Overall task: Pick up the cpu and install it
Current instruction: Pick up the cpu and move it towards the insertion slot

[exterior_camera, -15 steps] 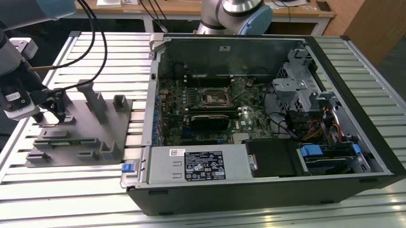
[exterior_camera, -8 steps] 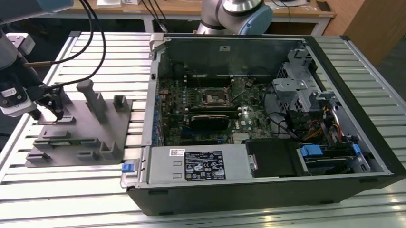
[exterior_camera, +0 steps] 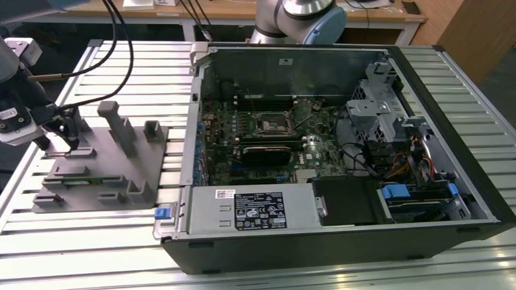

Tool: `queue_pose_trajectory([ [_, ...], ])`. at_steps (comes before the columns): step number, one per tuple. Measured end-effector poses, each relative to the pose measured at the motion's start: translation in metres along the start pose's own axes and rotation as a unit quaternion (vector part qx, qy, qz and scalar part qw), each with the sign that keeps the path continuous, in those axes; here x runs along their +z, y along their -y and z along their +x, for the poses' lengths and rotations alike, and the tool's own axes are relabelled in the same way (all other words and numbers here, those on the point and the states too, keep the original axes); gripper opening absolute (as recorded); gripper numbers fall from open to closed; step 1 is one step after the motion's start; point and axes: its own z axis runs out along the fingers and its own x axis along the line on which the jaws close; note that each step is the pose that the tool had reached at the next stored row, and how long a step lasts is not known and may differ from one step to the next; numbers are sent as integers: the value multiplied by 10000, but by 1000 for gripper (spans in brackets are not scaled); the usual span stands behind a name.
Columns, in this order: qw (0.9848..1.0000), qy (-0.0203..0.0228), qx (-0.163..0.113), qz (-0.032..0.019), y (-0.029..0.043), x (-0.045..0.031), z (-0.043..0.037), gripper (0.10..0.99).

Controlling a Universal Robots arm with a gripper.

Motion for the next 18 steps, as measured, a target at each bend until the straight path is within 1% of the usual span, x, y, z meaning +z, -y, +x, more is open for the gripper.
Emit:
queue_pose_trajectory([
  [8, 10000, 0, 0, 0, -4, -57, 0, 541],
  [18, 10000, -1, 0, 0, -10, -146, 1, 541],
])
